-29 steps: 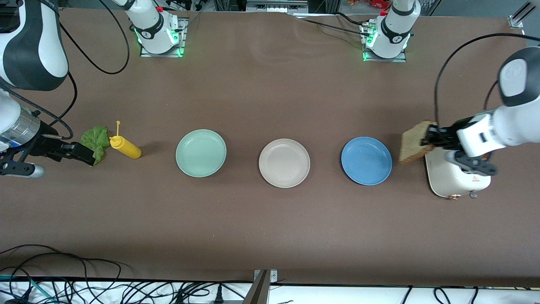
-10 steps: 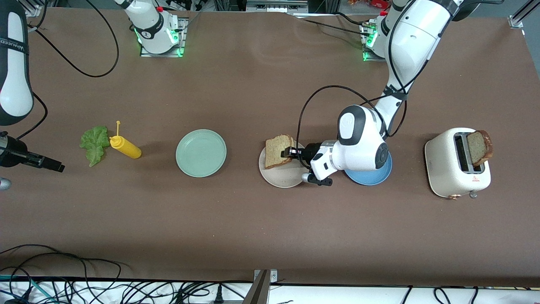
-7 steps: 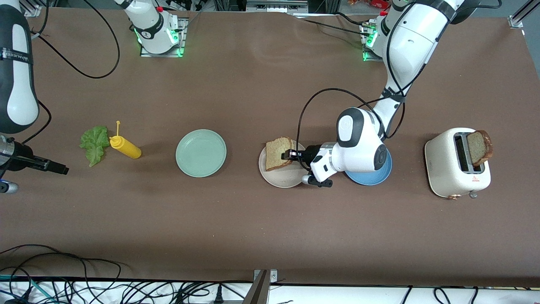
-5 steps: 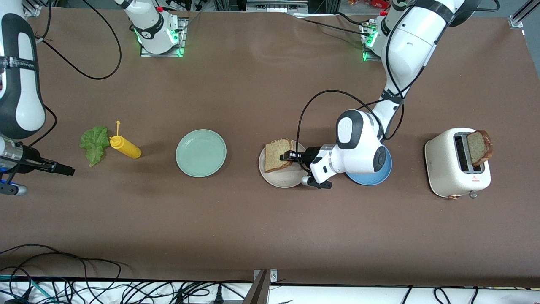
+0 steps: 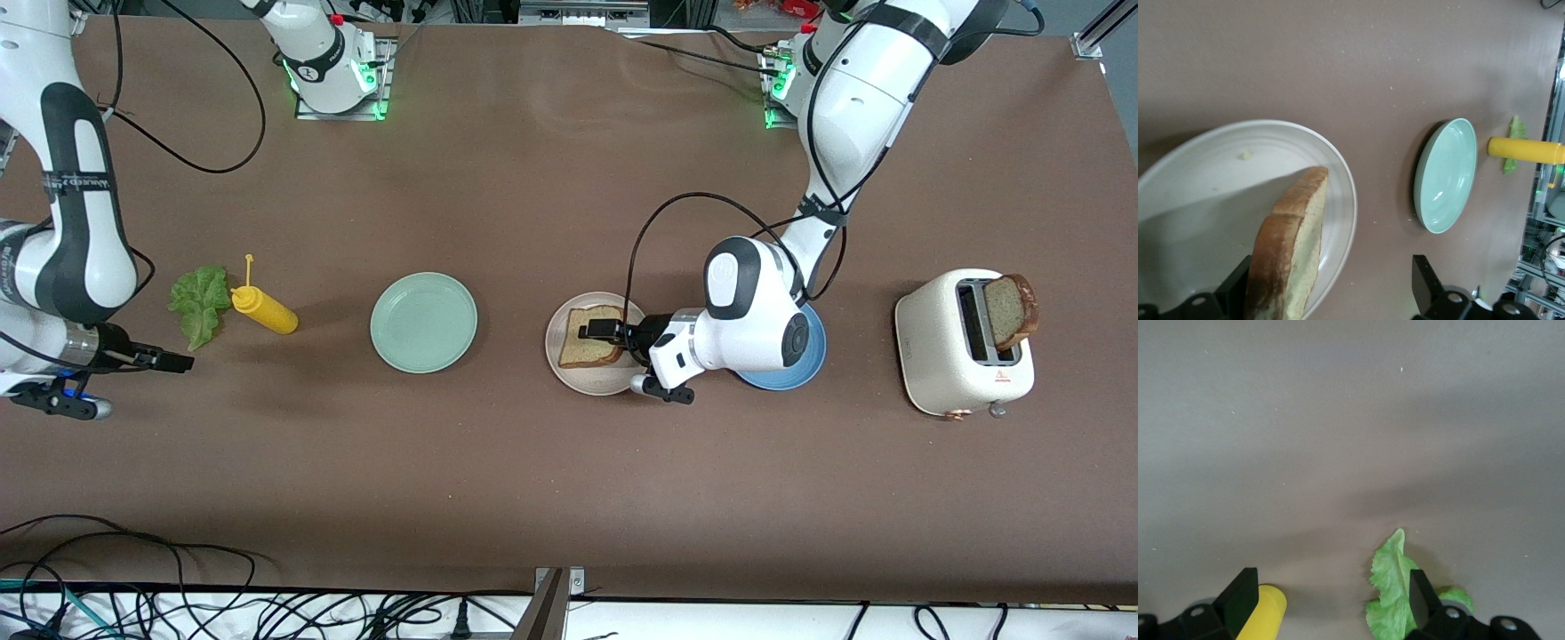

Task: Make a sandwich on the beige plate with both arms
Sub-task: 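Release the bread while the right gripper reaches the lettuce leaf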

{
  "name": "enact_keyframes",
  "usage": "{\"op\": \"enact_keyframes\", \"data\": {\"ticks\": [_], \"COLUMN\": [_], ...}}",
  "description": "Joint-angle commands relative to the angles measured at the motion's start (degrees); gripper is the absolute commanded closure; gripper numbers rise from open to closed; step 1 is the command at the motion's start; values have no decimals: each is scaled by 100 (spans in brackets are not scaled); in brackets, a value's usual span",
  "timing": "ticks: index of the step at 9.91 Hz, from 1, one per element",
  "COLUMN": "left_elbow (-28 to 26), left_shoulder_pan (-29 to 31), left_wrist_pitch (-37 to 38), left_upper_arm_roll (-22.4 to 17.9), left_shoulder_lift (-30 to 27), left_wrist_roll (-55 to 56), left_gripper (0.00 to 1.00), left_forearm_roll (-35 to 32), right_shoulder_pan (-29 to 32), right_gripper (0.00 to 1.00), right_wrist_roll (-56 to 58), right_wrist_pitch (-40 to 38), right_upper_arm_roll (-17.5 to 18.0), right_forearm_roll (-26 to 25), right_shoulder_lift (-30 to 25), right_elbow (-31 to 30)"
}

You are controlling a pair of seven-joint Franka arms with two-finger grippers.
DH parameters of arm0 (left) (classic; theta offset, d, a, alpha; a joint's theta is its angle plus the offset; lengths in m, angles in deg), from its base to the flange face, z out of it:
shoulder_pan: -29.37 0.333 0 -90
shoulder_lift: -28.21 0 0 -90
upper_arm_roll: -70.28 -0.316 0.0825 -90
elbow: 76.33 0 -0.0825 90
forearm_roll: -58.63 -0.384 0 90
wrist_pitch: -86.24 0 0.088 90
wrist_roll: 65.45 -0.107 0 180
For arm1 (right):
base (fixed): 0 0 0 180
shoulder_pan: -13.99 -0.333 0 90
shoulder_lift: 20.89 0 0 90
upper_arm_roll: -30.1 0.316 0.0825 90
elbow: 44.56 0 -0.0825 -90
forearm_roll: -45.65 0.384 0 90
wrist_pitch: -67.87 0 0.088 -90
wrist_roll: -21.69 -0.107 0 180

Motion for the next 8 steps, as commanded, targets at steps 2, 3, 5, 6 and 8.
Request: {"op": "enact_keyframes", "data": {"ticks": [2,3,5,6,8], "left_elbow": [224,224,233,259,242], "left_shoulder_pan": [147,183,288,384,490], "left_wrist_pitch": [151,273,537,721,1117], "left_upper_arm_roll": [-36,-54,-81,-81,-194], "left_shoulder_lift": [-48,-74,-206,-250,-451], "left_wrist_roll": [-17,-26,-26,-26,-17], "left_gripper": [0,0,0,0,0], "left_forearm_roll": [-633,-642,-1098,-1134,-1135], "right_shoulder_pan": [47,39,4,3,3], "right_gripper": [0,0,0,0,0], "right_wrist_roll": [-28,24,103,243,359], "right_wrist_pitch": [-46,-47,-195,-335,-494], "right_upper_arm_roll": [58,58,67,67,67], "right_forearm_roll": [-3,-3,-30,-30,-282], "right_shoulder_lift": [416,496,716,760,830], "right_elbow": [-3,-29,-30,-30,-73]}}
